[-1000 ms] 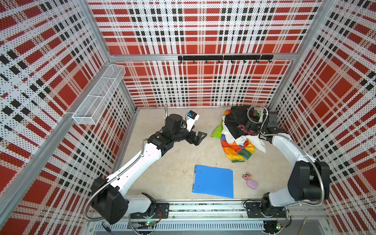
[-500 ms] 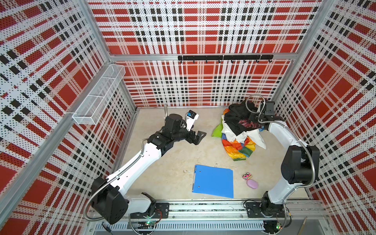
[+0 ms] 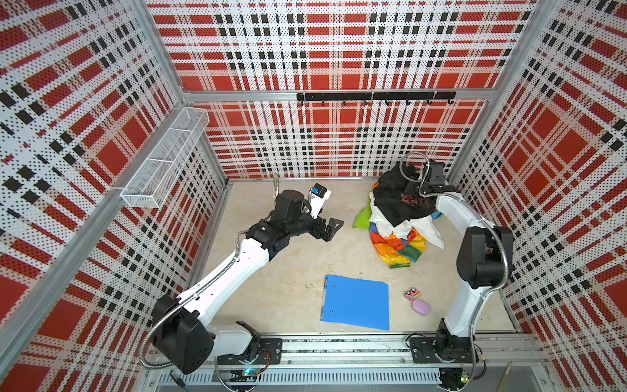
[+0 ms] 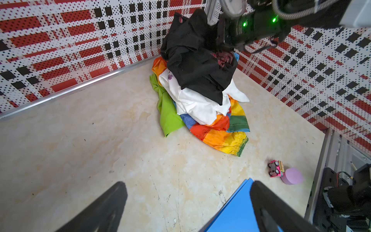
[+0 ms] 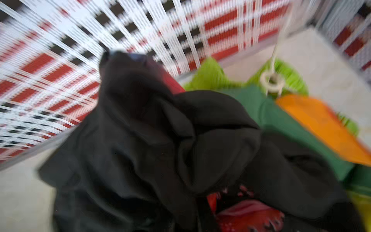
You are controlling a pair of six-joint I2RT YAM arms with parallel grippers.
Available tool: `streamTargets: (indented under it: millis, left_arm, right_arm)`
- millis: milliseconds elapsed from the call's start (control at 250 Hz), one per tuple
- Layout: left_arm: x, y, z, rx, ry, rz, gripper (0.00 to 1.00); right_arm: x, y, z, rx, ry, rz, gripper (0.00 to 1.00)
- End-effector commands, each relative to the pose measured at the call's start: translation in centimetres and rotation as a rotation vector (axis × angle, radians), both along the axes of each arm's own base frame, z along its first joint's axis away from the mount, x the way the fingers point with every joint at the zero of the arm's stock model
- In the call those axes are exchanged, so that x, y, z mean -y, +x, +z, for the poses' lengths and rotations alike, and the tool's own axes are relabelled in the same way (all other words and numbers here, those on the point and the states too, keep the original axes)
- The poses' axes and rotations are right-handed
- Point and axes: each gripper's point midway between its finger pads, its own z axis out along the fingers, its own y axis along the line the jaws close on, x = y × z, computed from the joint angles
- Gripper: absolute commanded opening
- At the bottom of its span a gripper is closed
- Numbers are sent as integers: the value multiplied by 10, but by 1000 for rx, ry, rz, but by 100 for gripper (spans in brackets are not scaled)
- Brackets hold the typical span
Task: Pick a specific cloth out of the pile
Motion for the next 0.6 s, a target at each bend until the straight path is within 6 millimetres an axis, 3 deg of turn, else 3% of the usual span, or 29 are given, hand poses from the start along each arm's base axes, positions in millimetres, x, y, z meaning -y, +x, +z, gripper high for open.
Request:
streamTargets:
  millis: [0,76,152,360,484,596]
  left_arm:
    - [0,0,7,32,-4,-1,99]
    - [0,1,7,30,-5,-1,99]
    - [1,1,5,27,-4,-2,99]
    - [1,0,7,30,-6,-2,99]
    - [1,-1,9,33,-8,-7,99]
    - [2,-3,11,36,-13,-13,99]
  right_arm:
    - [8,-6,-33,-58,-21,-58,18]
    - [9,-9,-42,-79,-27,-62,24]
    - [9,-10,-35,-66,-25,-62,26]
    - [5,-20,30,55,-21,-19,52]
    - [3,-45,63,130,-33,15,61]
    - [0,-75,78,169,-35,46,65]
